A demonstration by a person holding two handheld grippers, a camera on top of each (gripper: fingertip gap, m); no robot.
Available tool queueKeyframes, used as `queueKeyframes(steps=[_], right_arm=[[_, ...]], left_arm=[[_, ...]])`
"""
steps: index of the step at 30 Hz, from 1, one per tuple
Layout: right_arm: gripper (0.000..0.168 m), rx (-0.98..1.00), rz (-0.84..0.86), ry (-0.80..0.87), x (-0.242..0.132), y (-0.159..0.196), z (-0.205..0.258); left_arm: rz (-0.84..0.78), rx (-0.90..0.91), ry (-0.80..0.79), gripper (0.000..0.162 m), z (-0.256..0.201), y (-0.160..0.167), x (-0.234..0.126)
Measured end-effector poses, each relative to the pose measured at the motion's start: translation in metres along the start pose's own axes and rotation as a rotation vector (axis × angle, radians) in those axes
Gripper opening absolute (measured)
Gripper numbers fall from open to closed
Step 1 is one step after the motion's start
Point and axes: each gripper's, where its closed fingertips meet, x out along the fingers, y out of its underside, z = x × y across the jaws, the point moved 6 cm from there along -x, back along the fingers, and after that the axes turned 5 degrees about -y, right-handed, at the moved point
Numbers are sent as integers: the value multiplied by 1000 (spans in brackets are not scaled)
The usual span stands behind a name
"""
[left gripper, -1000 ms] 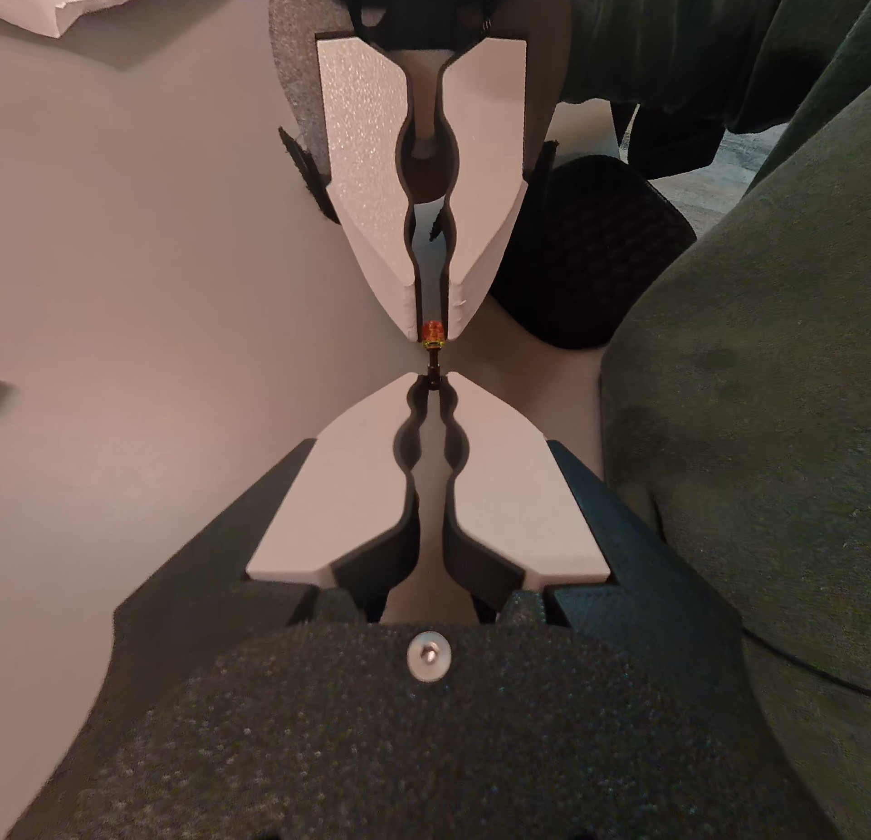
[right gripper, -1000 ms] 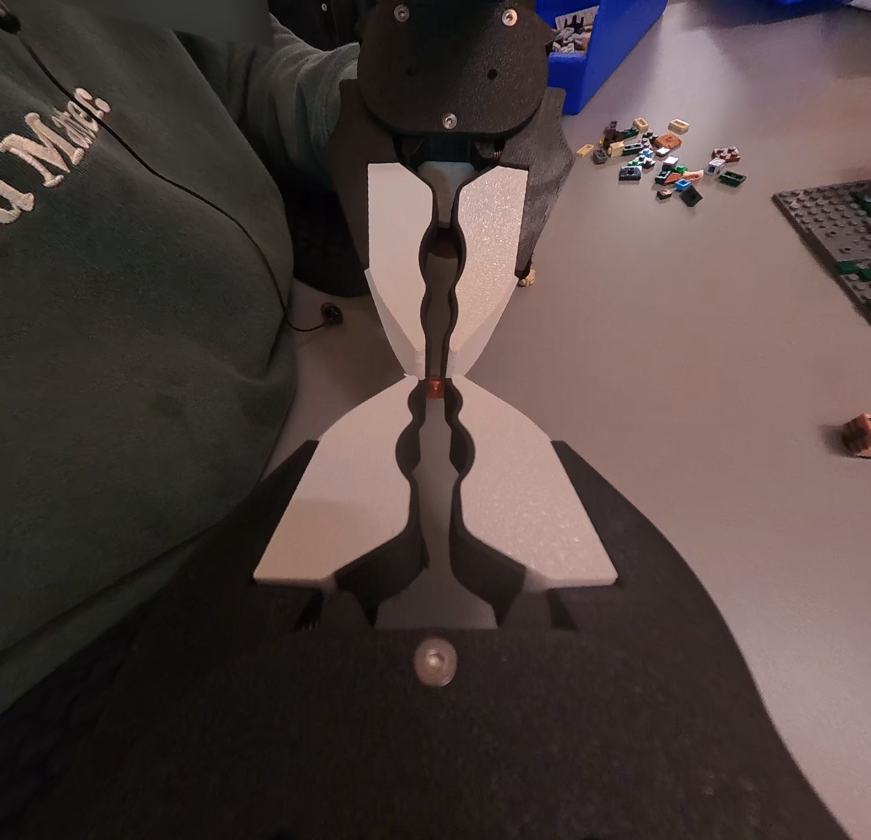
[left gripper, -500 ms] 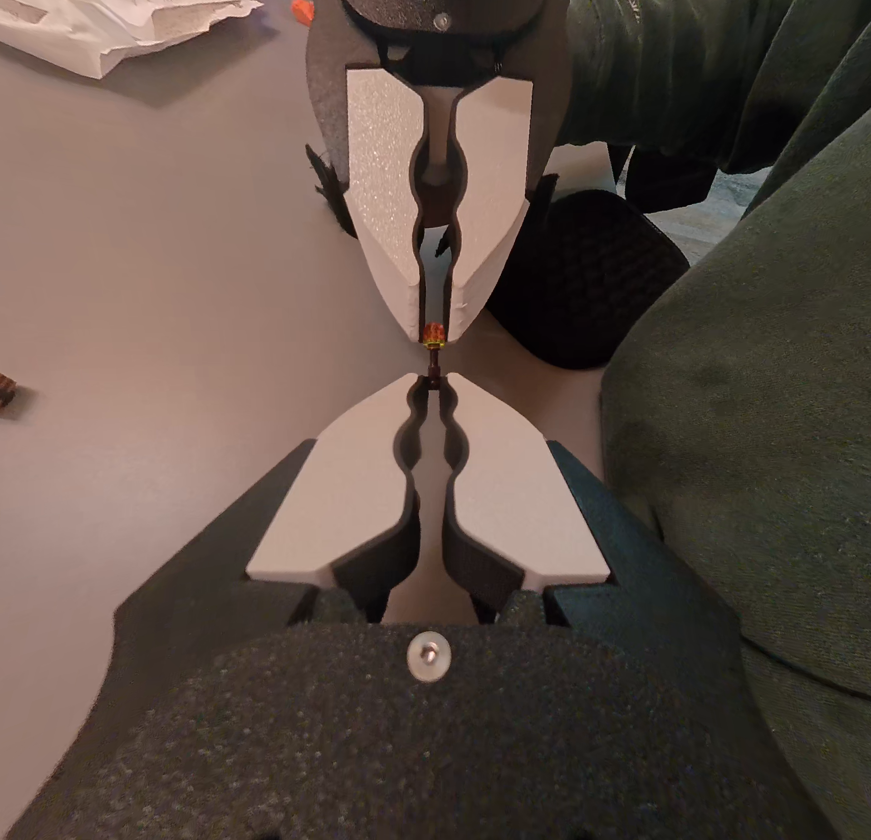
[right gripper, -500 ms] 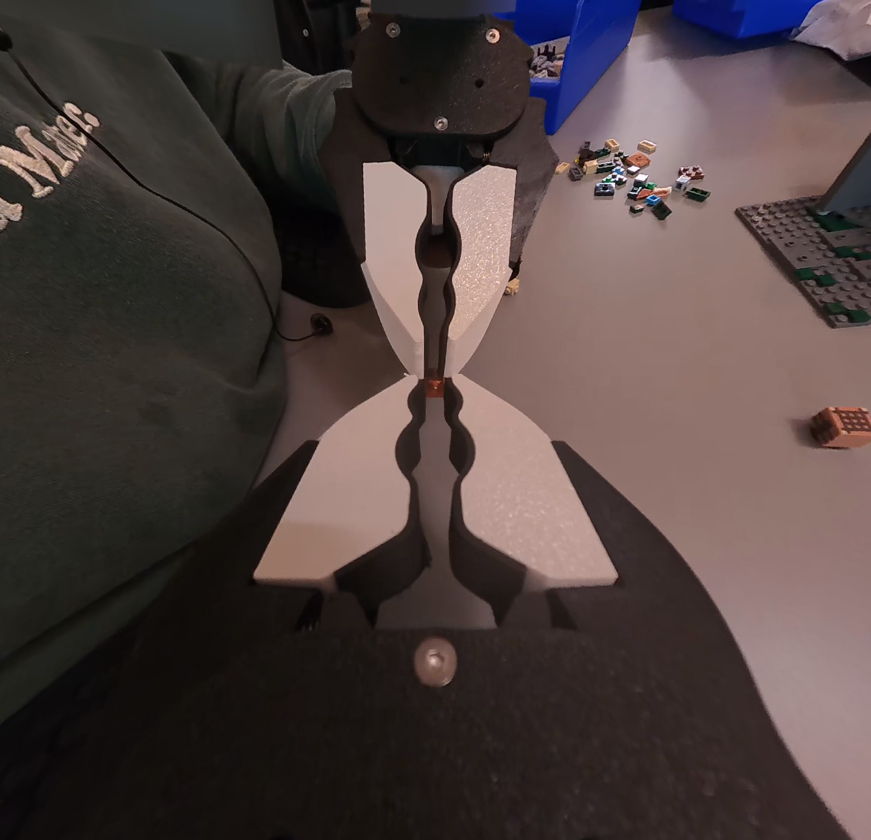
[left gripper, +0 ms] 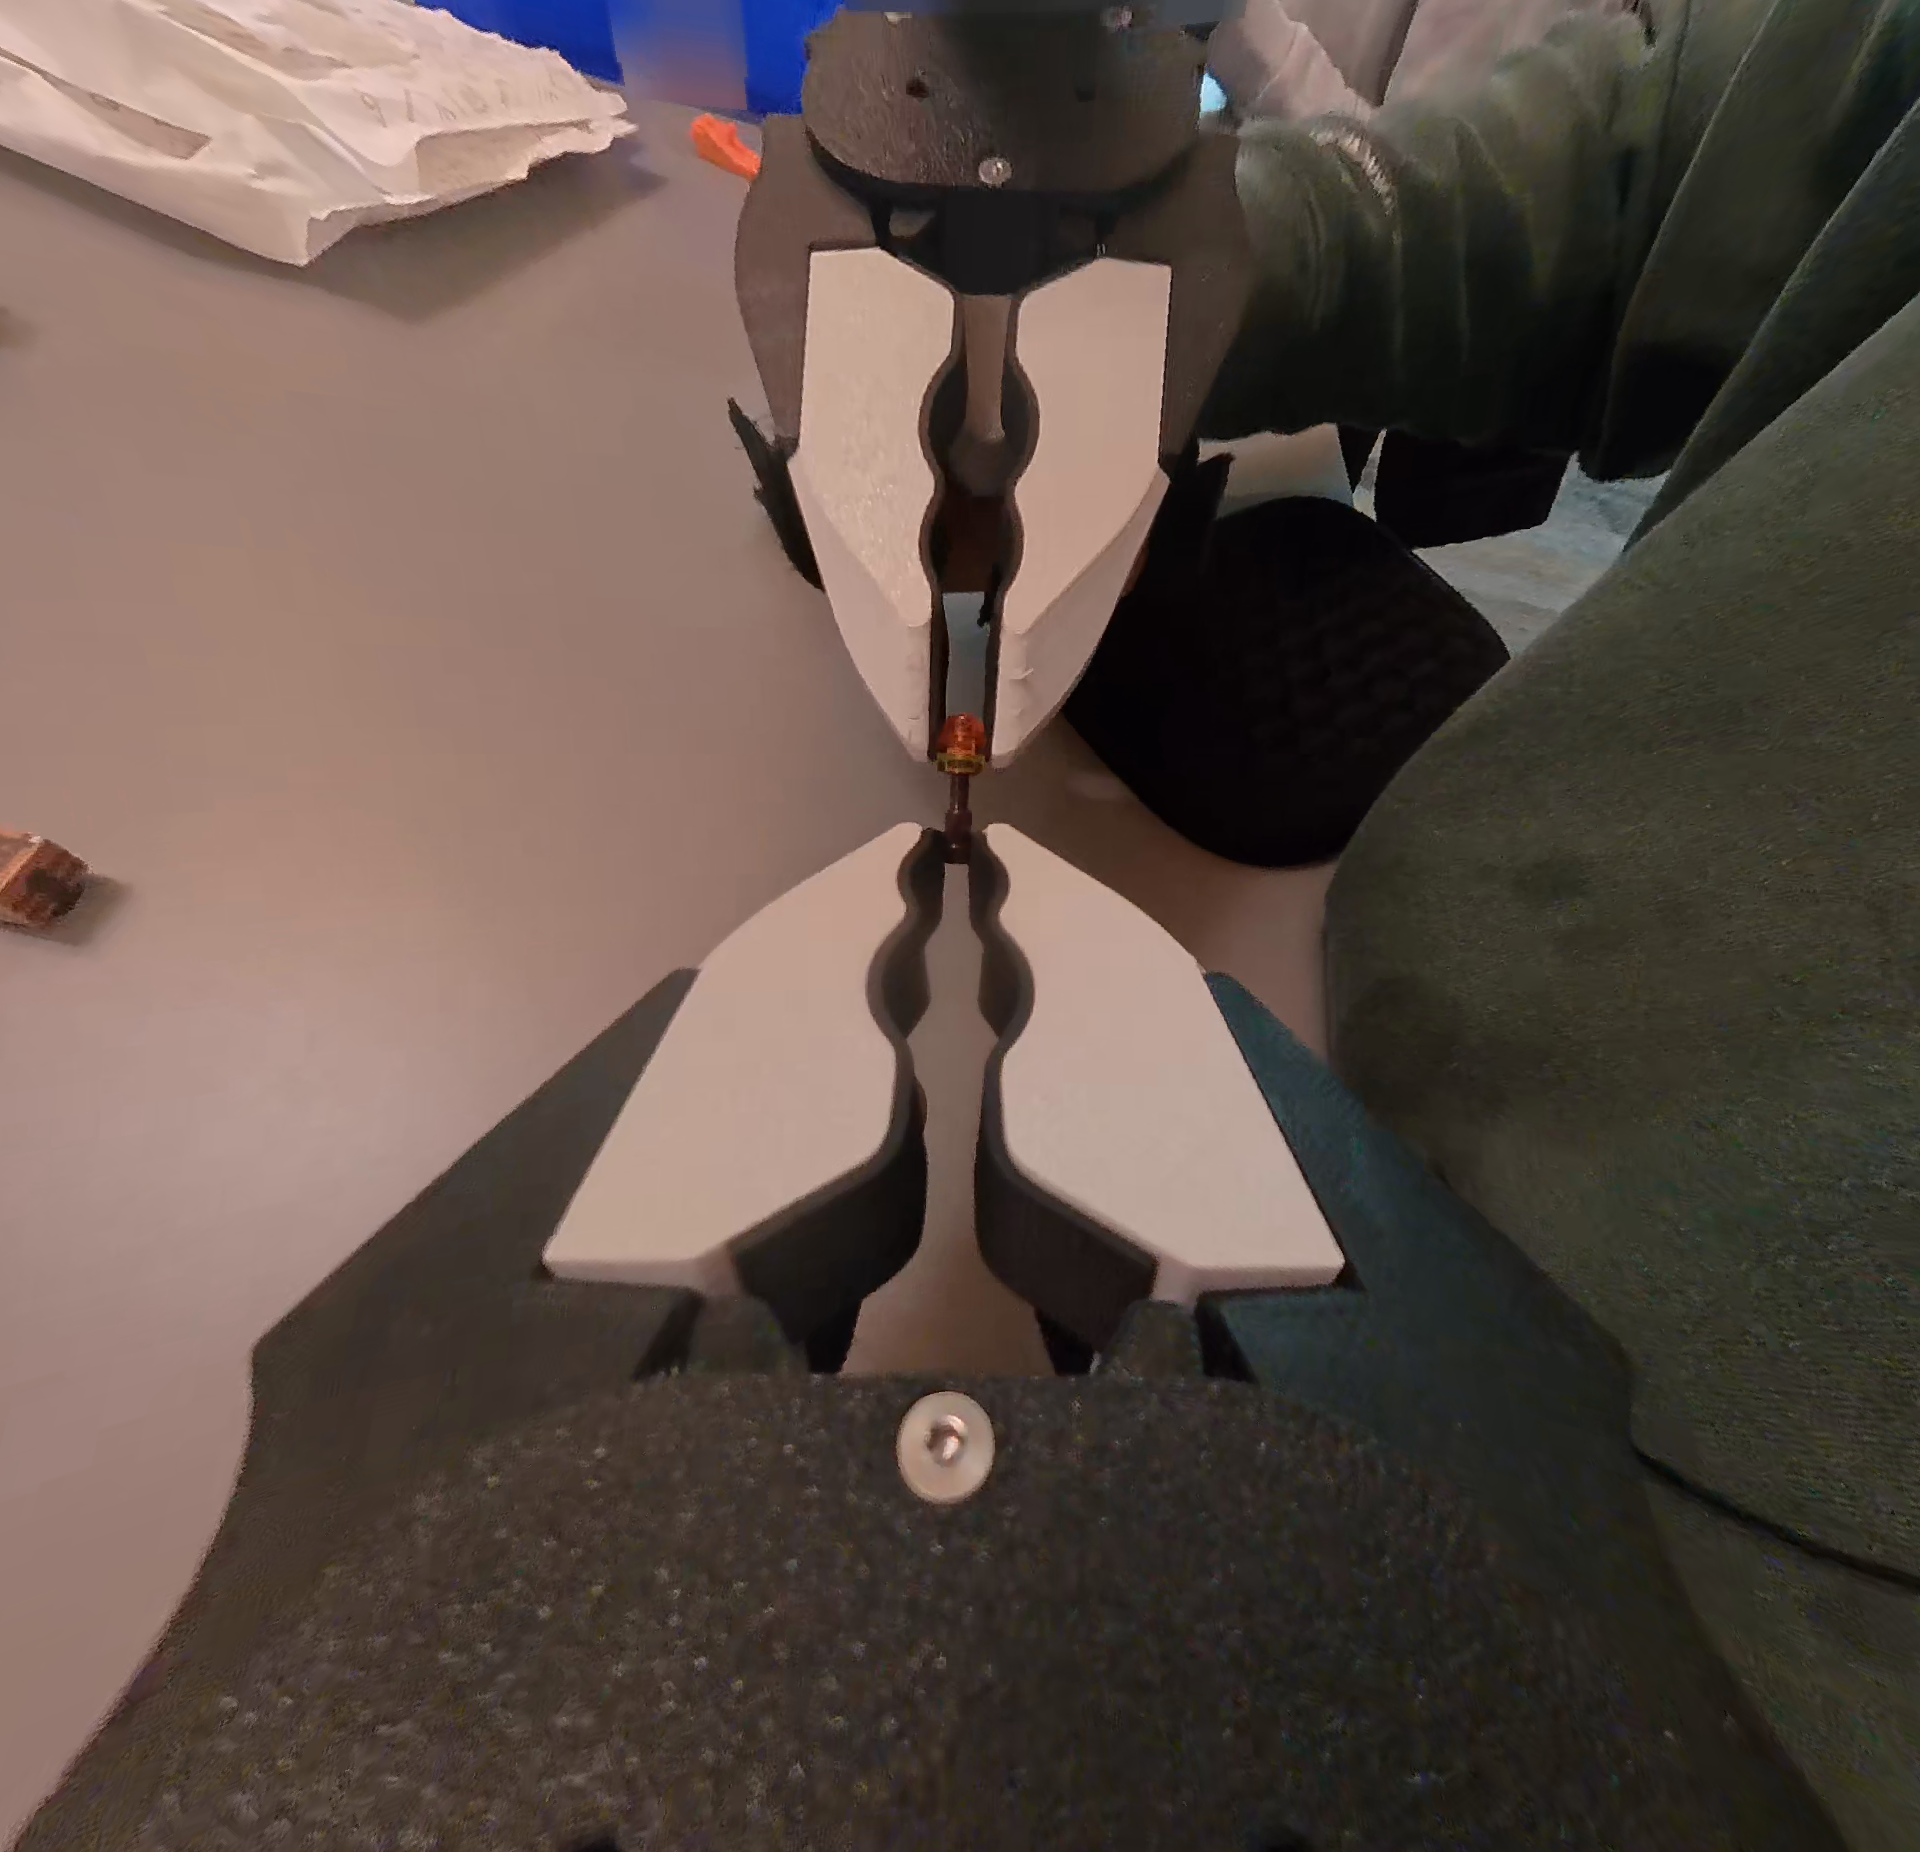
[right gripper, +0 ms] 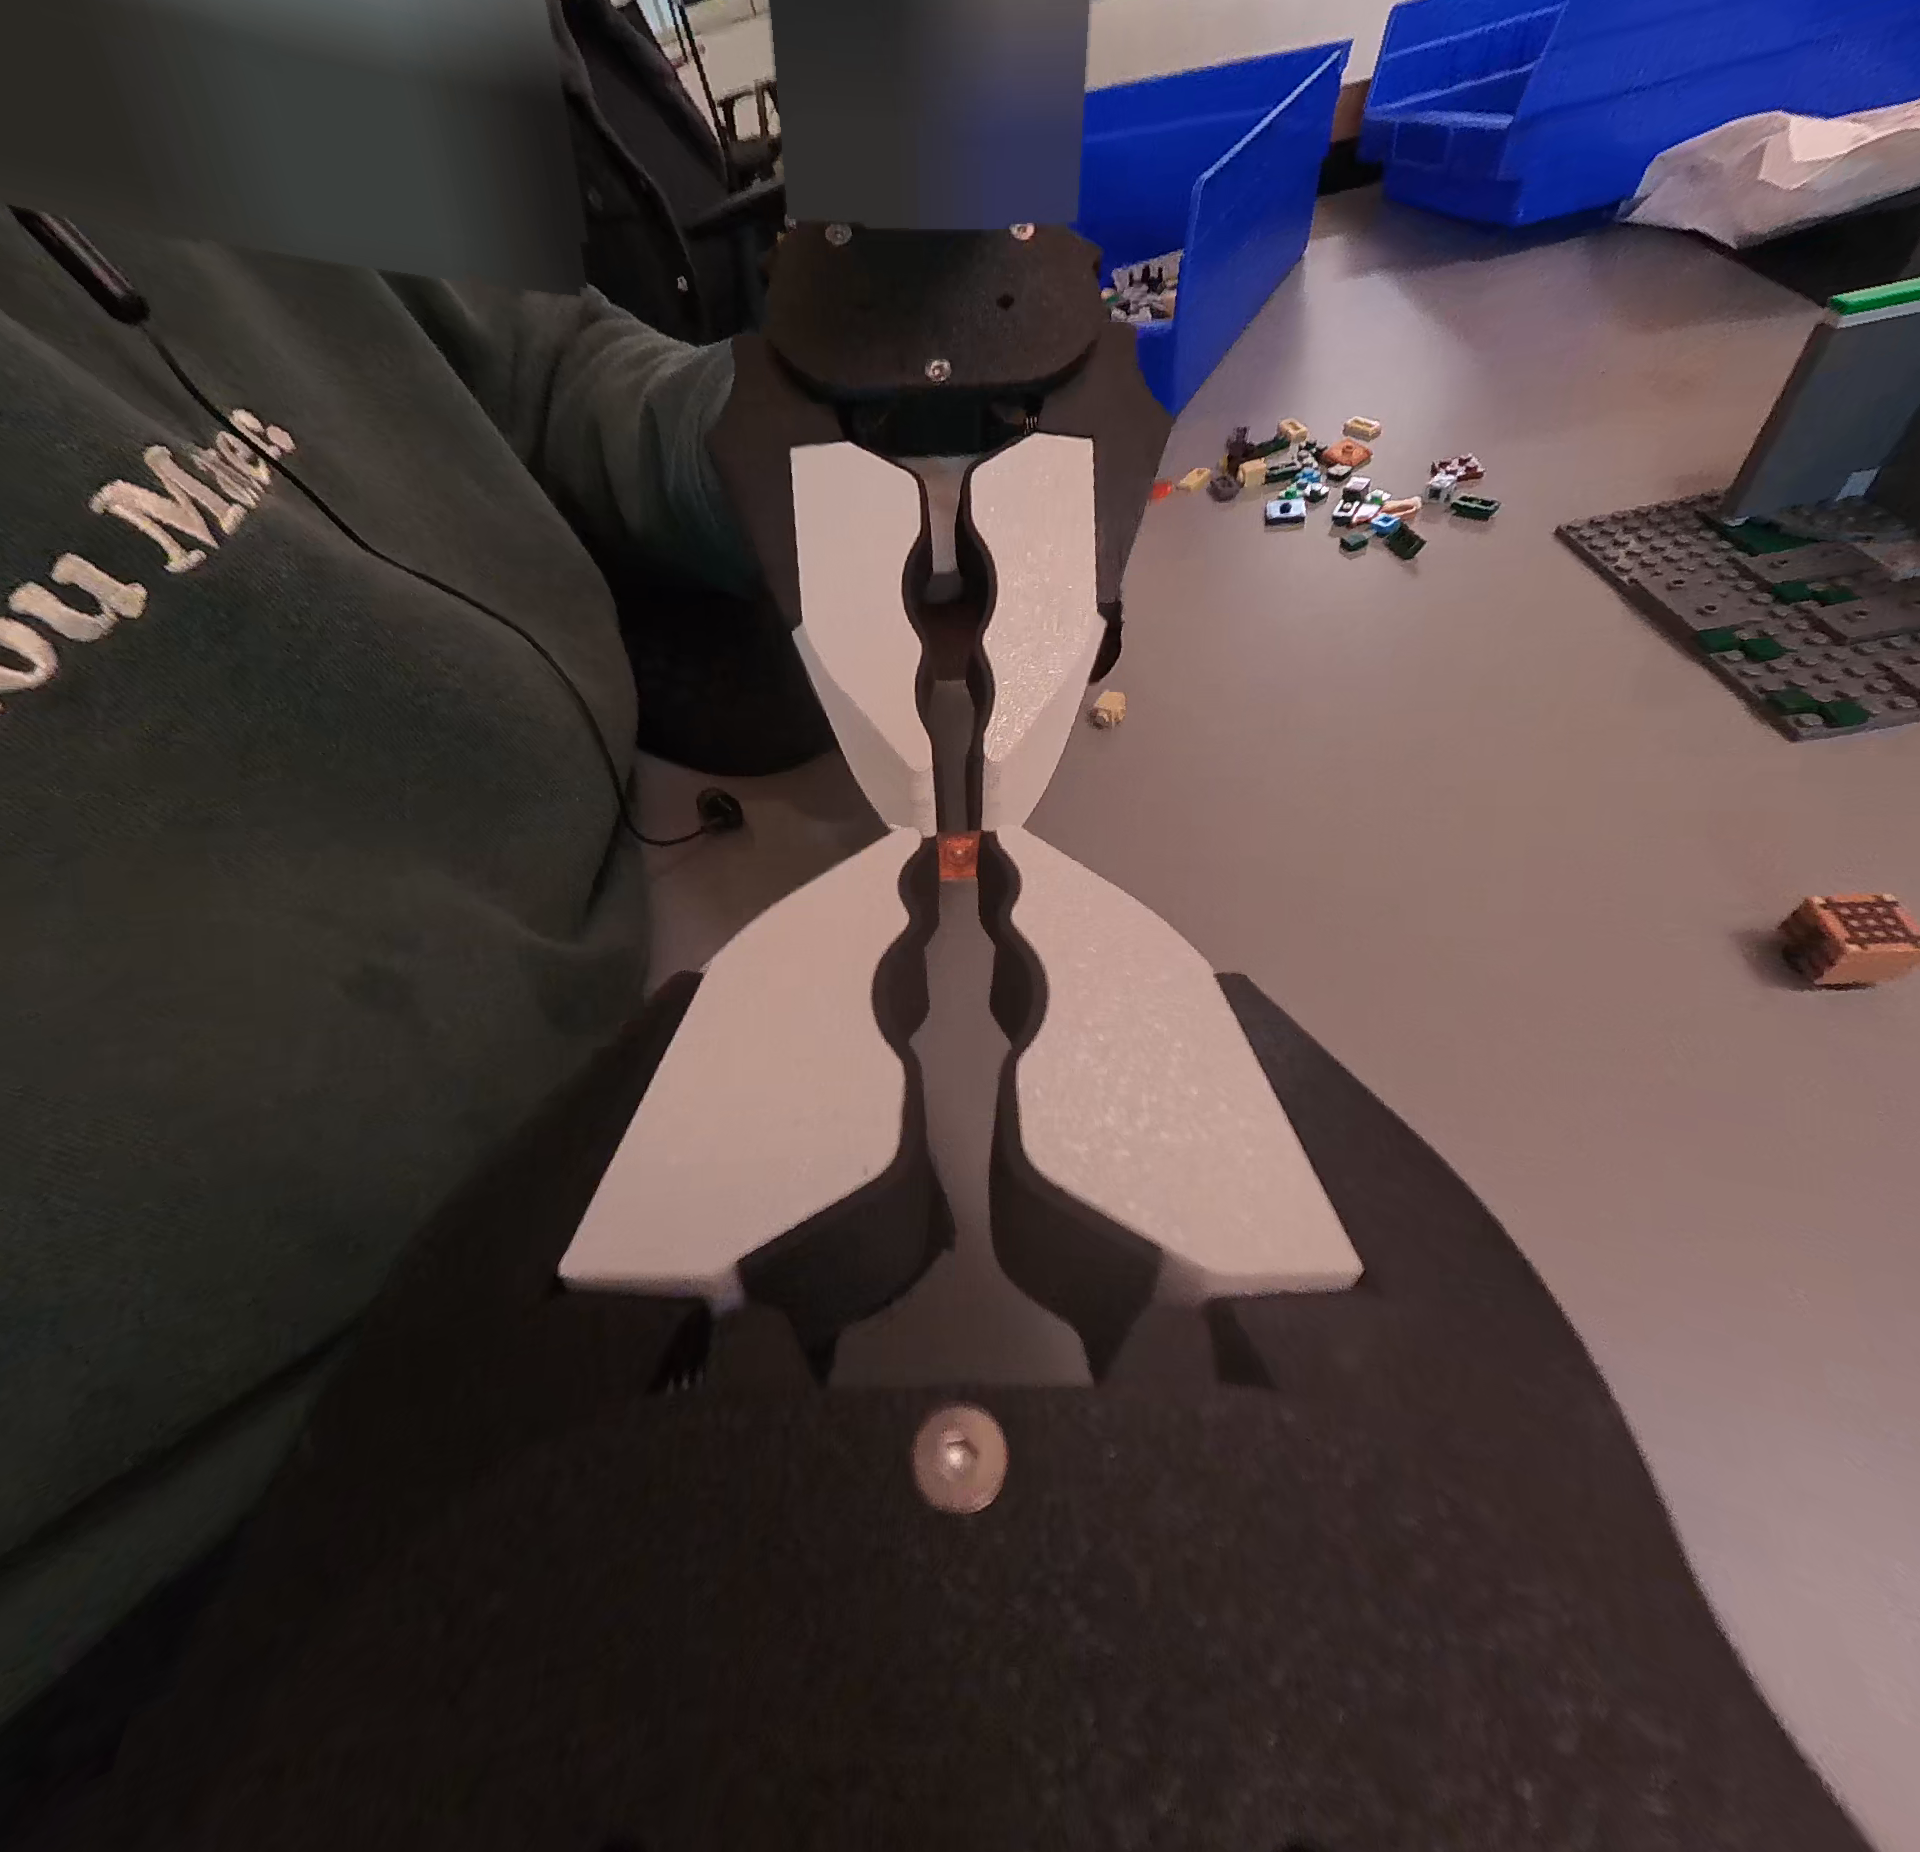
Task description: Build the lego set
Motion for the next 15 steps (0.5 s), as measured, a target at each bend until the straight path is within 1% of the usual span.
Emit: queueKeyframes(steps=[6, 11, 15], right_arm=[[7, 15, -76, 24, -4, -6, -1], [7, -24, -85, 54, -4, -13, -1], [7, -31, -61, 52, -3, -14, -1]], left_arm=[[-49, -22, 6, 5, 3, -5, -3], [-89, -48, 6, 5, 5, -7, -5], [-85, -35, 0, 6, 5, -7, -5]])
